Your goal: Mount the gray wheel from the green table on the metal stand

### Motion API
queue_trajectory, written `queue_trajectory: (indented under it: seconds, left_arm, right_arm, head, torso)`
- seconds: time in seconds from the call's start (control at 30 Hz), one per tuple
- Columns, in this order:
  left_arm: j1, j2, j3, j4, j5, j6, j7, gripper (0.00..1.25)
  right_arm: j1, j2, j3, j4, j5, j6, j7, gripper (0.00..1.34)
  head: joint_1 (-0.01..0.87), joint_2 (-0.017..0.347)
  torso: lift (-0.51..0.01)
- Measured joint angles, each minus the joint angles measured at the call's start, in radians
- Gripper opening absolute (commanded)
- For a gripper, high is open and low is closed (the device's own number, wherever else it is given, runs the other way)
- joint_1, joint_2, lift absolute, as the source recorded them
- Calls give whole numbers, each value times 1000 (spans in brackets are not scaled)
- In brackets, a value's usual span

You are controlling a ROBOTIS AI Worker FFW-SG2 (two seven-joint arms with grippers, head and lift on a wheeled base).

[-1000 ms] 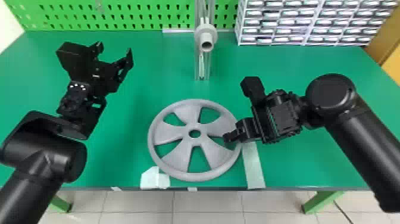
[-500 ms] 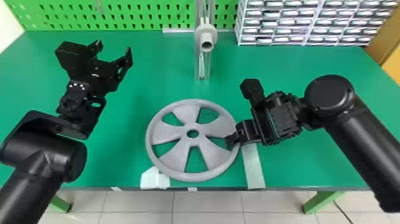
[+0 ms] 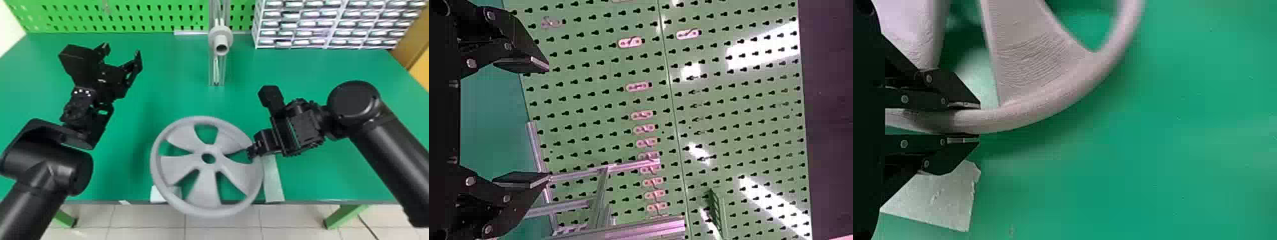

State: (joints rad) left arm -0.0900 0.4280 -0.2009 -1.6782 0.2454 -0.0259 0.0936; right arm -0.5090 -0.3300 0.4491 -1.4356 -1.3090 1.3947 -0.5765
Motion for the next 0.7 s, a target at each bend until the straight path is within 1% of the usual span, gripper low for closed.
queue_trajectory:
  seconds: [0.27,0.43,0.7]
  left_arm:
    - [1,0,0,0,0,0,0,773]
    - [2,0,-1,0,0,0,0,773]
    - [7,0,0,-13,3,-10,12,775]
  right_arm:
    - [2,0,-5,0,5,3,0,226]
    - [4,-2,-11,0,17,8,0,224]
    - [10,-2,-27,-27,64,17,0,222]
  head:
    - [867,52]
    - [867,52]
    - [867,52]
  torso:
    - [-100]
    - [-100]
    - [-100]
